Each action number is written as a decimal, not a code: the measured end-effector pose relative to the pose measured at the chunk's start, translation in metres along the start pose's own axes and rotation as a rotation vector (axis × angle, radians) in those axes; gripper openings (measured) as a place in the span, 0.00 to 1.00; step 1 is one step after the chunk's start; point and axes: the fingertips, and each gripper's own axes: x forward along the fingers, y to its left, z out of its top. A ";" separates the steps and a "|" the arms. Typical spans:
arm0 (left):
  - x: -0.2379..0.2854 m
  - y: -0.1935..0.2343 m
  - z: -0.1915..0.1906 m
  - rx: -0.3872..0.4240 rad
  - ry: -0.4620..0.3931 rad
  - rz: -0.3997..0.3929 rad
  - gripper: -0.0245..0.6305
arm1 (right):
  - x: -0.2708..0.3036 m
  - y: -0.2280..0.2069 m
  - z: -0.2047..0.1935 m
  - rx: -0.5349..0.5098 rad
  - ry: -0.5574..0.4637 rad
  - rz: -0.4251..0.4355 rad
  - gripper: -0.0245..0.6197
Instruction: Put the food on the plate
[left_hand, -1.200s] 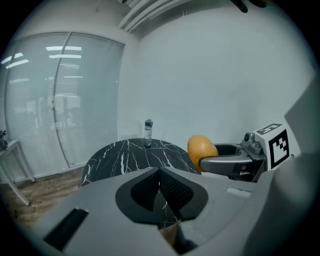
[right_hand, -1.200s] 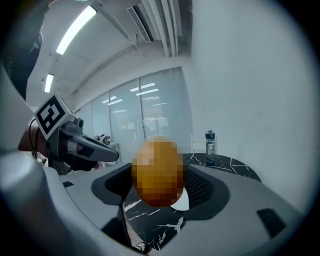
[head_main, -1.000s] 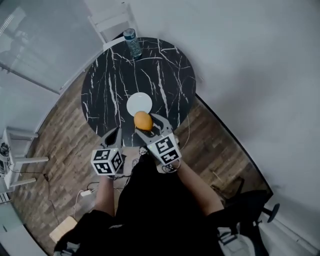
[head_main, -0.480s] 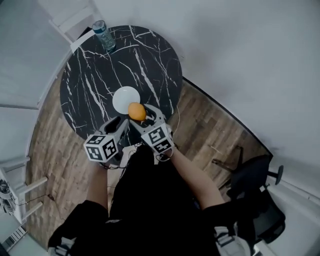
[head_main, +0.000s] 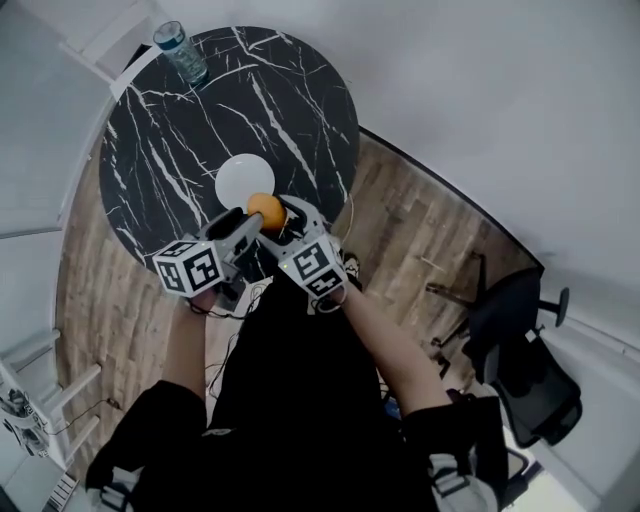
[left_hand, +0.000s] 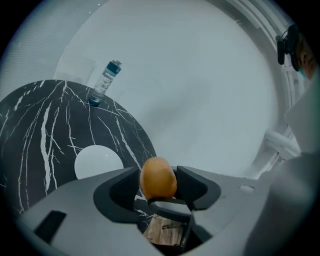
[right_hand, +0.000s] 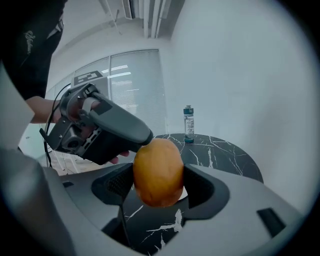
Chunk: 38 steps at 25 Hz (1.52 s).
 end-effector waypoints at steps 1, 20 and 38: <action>0.002 0.002 0.000 -0.002 0.009 -0.010 0.38 | 0.003 0.003 0.000 0.003 -0.001 0.004 0.51; 0.002 0.050 0.032 0.080 0.026 -0.014 0.37 | 0.061 0.004 0.011 0.031 0.040 -0.025 0.51; 0.007 0.078 0.074 0.625 0.093 0.206 0.37 | 0.047 -0.042 0.001 0.148 0.041 -0.198 0.03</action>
